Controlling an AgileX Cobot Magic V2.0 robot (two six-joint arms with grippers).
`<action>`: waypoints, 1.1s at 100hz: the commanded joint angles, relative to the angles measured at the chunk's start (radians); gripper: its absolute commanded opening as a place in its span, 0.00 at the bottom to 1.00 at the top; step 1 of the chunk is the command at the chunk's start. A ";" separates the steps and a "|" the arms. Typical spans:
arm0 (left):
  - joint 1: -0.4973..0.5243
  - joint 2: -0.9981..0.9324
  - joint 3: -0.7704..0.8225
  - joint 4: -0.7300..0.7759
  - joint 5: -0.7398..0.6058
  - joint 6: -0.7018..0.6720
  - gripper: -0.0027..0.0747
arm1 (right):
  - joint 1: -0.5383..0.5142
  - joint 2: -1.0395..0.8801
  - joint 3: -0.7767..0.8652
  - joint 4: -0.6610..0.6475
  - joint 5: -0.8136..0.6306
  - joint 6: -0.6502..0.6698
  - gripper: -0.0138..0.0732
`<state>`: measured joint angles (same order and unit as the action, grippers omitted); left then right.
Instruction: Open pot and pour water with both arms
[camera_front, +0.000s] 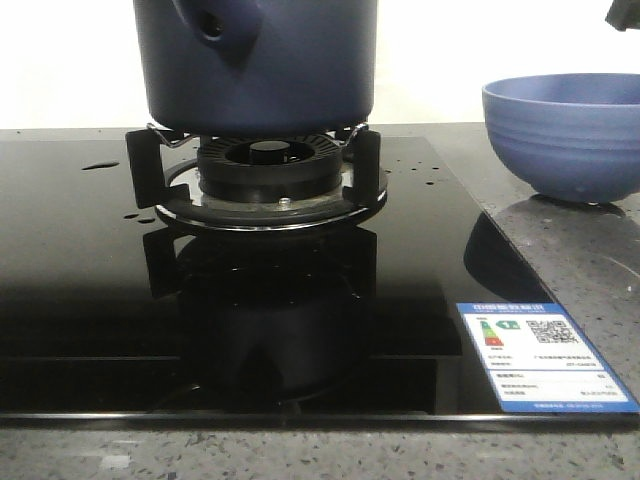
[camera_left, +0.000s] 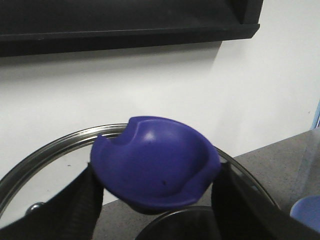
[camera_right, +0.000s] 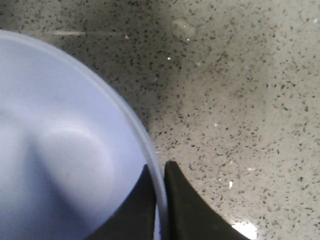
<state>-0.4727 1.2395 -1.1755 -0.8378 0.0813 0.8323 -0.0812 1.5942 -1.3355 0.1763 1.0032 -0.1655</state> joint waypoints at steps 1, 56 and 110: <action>-0.010 -0.027 -0.040 -0.014 -0.081 0.000 0.47 | -0.007 -0.038 -0.014 0.001 -0.042 -0.012 0.09; -0.010 -0.027 -0.040 -0.014 -0.053 0.000 0.47 | -0.007 -0.052 0.008 -0.004 -0.054 -0.034 0.64; -0.059 0.072 -0.040 -0.073 0.070 0.003 0.47 | -0.007 -0.258 -0.096 0.043 -0.019 -0.037 0.74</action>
<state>-0.5001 1.3294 -1.1755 -0.8850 0.2188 0.8339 -0.0828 1.3934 -1.3962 0.2033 1.0201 -0.1909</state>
